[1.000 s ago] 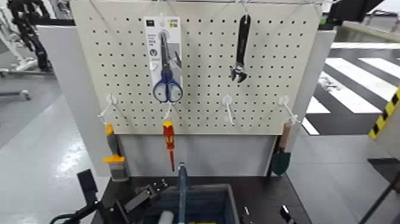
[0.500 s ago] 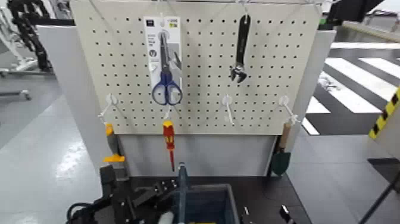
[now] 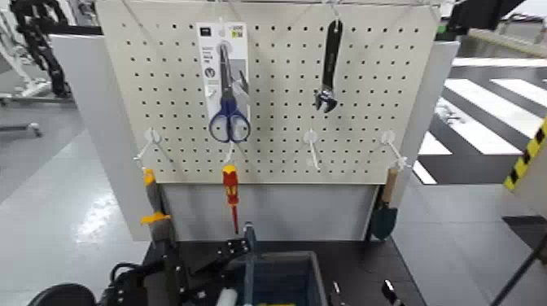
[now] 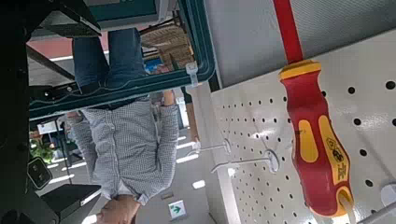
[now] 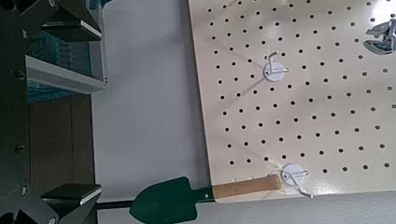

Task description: Grasp the handle of the crate.

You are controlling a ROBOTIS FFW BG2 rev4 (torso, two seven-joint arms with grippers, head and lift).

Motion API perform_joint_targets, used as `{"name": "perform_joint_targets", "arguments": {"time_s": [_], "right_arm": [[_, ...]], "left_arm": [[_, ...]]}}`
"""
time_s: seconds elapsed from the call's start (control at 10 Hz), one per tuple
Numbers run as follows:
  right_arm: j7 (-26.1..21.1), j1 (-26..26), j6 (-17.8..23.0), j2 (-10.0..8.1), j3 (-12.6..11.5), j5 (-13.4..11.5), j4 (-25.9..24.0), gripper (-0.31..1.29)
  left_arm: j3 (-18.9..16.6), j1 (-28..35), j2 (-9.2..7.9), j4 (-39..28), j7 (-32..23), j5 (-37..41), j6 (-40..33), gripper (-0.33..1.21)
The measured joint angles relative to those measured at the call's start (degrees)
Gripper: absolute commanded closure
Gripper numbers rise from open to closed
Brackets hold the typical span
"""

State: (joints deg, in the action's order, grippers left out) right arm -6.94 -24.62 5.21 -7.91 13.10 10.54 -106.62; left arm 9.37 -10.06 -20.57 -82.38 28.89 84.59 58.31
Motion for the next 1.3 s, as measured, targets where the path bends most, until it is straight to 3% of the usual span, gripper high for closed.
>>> {"name": "perform_joint_targets", "arguments": {"time_s": [0.5,0.6,0.7,0.9,1.0,1.3], "right_arm": [[0.33,0.32,0.15,-0.15,0.0,0.11,0.23,0.15],[0.43,0.39,0.18,-0.18,0.0,0.16,0.29,0.15],[0.44,0.45,0.22,-0.24,0.0,0.2,0.35,0.15],[0.53,0.53,0.28,-0.27,0.0,0.32,0.44,0.15],[0.53,0.54,0.31,-0.27,0.0,0.38,0.45,0.15],[0.62,0.57,0.37,-0.27,0.0,0.53,0.54,0.15]], "left_arm": [[2.7,-2.83,-0.43,3.58,2.41,-0.04,-0.73,0.14],[2.93,-3.0,-0.41,3.98,2.4,-0.07,-0.94,0.31],[3.36,-3.35,-0.42,4.59,2.72,-0.1,-1.12,0.65],[4.67,-4.2,-0.4,6.09,4.22,-0.1,-1.34,0.97],[5.23,-4.57,-0.33,6.61,4.84,-0.1,-1.33,1.08],[5.56,-4.69,-0.13,7.12,5.33,-0.05,-1.12,1.19]]}}
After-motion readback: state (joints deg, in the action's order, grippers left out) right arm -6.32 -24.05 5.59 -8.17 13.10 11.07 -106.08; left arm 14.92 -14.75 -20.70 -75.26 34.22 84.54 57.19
